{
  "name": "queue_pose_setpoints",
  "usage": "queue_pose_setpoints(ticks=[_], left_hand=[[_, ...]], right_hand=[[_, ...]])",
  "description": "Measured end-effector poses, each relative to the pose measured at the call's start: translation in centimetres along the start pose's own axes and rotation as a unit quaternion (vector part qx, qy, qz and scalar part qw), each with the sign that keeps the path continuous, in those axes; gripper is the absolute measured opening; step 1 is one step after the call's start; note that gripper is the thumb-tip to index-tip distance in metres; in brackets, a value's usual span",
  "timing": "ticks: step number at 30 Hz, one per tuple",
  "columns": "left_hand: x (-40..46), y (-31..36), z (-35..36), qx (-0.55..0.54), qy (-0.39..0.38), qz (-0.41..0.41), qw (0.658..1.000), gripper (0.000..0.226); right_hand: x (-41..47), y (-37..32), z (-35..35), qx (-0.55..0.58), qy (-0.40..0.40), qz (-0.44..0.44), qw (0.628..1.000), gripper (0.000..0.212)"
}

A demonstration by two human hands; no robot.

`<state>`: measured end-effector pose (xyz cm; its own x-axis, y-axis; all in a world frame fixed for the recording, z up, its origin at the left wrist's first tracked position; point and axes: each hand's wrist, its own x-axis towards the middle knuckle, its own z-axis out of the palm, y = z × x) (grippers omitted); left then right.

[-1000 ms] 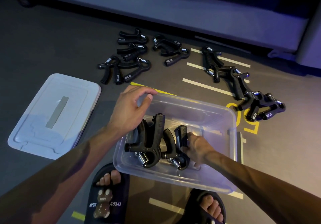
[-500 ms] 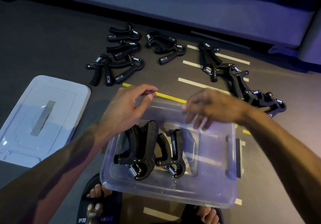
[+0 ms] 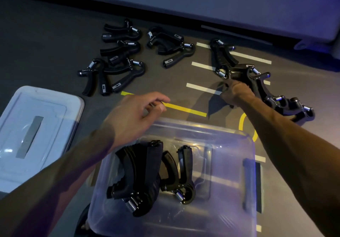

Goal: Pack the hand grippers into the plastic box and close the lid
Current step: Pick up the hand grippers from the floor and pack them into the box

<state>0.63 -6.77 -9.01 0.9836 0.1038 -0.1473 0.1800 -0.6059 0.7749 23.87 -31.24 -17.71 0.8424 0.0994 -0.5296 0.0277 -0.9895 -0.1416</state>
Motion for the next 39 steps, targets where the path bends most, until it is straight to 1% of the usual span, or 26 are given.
queue_pose_setpoints(ticks=[1,3,7,11,14,16,18,19,20,21,22,23,24,25,27,28,31,33,35,37,39], left_hand=[[0.0,0.0,0.0,-0.002,0.001,-0.003,1.0,0.02],[0.1,-0.2,0.1,0.0,0.005,-0.004,1.0,0.02],[0.1,-0.2,0.1,0.007,0.005,-0.003,1.0,0.02],[0.0,0.0,0.2,0.006,0.008,-0.005,1.0,0.02],[-0.2,0.1,0.2,0.011,0.009,0.004,1.0,0.021],[-0.3,0.1,0.2,0.01,0.014,0.009,1.0,0.021],[-0.4,0.0,0.2,0.012,0.017,0.014,1.0,0.02],[-0.5,0.0,0.2,0.013,0.016,0.014,1.0,0.019],[-0.5,0.0,0.2,0.013,0.017,0.012,1.0,0.019],[-0.5,0.0,0.2,0.011,0.018,0.011,1.0,0.019],[-0.4,-0.1,0.2,0.01,0.019,0.01,1.0,0.018],[-0.4,-0.1,0.1,0.011,0.02,0.01,1.0,0.018],[-0.4,-0.1,0.1,0.012,0.019,0.012,1.0,0.019],[-0.4,-0.1,0.1,0.014,0.018,0.013,1.0,0.019],[-0.4,-0.2,0.2,0.018,0.017,0.013,1.0,0.02],[-0.3,-0.2,0.2,0.019,0.017,0.011,1.0,0.02],[-0.2,-0.2,0.2,0.022,0.017,0.004,1.0,0.02],[-0.1,-0.2,0.2,0.032,0.013,0.007,0.999,0.02],[-0.1,-0.2,0.2,0.034,0.008,0.008,0.999,0.02],[-0.1,-0.1,0.1,0.032,0.004,0.006,0.999,0.021],[-0.3,0.1,0.1,0.022,0.006,0.004,1.0,0.021]], right_hand=[[0.5,0.0,0.2,-0.002,0.002,0.005,1.0,0.046],[1.3,0.2,0.5,-0.01,0.027,-0.01,1.0,0.048],[2.1,0.6,1.0,-0.019,0.068,-0.032,0.997,0.043],[0.1,0.6,0.9,0.0,0.069,-0.059,0.996,0.031],[-1.8,1.0,1.7,-0.007,0.067,-0.116,0.991,0.025],[-3.1,1.0,2.4,-0.018,0.028,-0.171,0.985,0.022],[-4.1,0.7,2.3,-0.033,-0.043,-0.221,0.974,0.02],[-4.5,0.4,1.9,-0.025,-0.081,-0.234,0.969,0.02],[-4.7,0.2,1.6,-0.007,-0.101,-0.242,0.965,0.019],[-4.5,0.0,1.2,0.014,-0.087,-0.243,0.966,0.016],[-4.1,-0.2,0.8,0.025,-0.045,-0.238,0.97,0.015],[-3.6,-0.3,0.6,0.014,0.014,-0.229,0.973,0.017],[-3.0,-0.4,0.5,-0.012,0.06,-0.224,0.973,0.025],[-2.7,-0.7,0.5,-0.045,0.073,-0.223,0.971,0.037],[-2.2,-1.4,0.9,-0.125,0.036,-0.218,0.967,0.06],[-2.0,-1.7,1.2,-0.157,0.016,-0.212,0.964,0.068],[-1.4,-2.0,1.6,-0.19,0.016,-0.209,0.959,0.079],[-1.0,-1.7,1.5,-0.202,0.029,-0.222,0.953,0.081],[-0.8,-1.2,1.4,-0.2,0.047,-0.241,0.948,0.08],[-1.0,-0.8,1.6,-0.172,0.065,-0.259,0.948,0.073],[-1.7,-0.7,1.7,-0.108,0.08,-0.274,0.952,0.059]])
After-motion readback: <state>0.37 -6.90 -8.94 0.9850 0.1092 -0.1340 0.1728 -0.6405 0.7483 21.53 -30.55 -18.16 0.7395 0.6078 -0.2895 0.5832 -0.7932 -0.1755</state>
